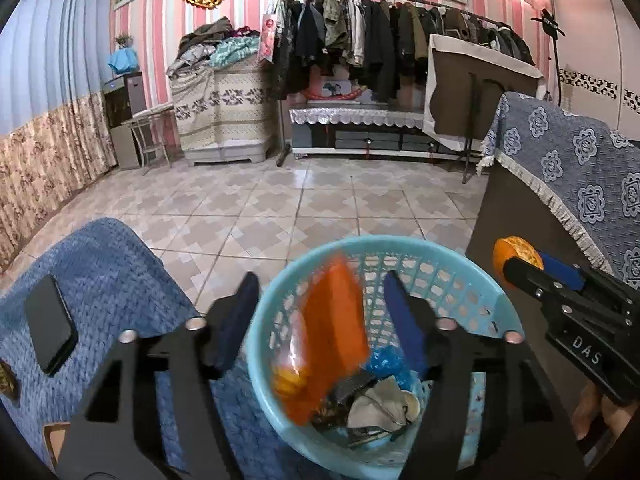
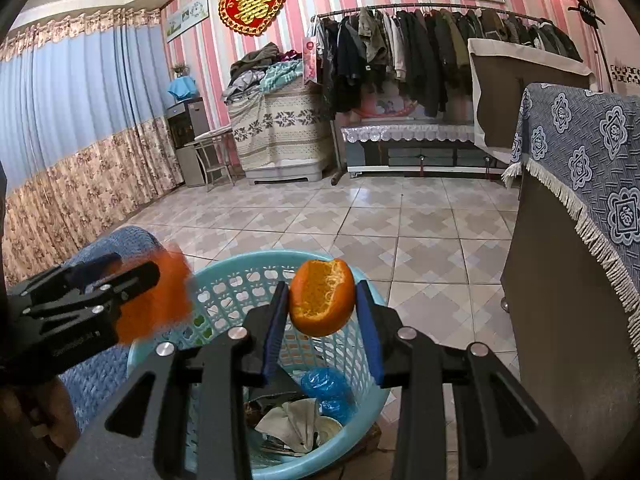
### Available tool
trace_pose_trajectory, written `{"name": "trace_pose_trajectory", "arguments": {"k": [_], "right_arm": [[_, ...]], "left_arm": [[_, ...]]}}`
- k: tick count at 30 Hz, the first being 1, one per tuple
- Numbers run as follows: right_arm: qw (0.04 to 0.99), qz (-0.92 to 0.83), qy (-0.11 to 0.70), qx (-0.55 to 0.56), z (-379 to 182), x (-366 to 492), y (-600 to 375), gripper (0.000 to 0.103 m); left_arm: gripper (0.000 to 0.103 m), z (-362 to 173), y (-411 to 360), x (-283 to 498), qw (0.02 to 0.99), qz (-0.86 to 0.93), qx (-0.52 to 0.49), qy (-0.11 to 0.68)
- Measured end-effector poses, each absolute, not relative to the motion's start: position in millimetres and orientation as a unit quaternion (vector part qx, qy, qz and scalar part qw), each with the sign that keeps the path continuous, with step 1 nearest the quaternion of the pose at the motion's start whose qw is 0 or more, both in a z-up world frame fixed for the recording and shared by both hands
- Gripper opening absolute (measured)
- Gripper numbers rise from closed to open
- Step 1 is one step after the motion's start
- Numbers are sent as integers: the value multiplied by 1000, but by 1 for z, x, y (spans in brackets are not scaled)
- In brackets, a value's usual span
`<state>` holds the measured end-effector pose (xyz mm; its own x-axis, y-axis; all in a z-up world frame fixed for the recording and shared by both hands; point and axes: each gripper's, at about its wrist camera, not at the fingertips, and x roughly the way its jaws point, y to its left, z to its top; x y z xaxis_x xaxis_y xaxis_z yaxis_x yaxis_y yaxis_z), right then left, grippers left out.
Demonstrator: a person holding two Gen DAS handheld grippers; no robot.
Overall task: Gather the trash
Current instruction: 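Open both tools to drop the wrapper and peel into the basket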
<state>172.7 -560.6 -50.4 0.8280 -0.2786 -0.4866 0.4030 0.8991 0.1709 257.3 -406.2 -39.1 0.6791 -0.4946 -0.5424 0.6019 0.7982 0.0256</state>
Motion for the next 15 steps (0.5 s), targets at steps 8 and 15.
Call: {"name": "trace_pose_trajectory", "arguments": {"k": [8,15], "right_arm": [[946,-181,234,129,-53,175,-558,35],[948,-172,236,123,-59,184,-547,35]], "left_arm": [[93,-29,-378,267,934,-244,105,239],[97,-22,-348,270,948,-200,95,230]]}}
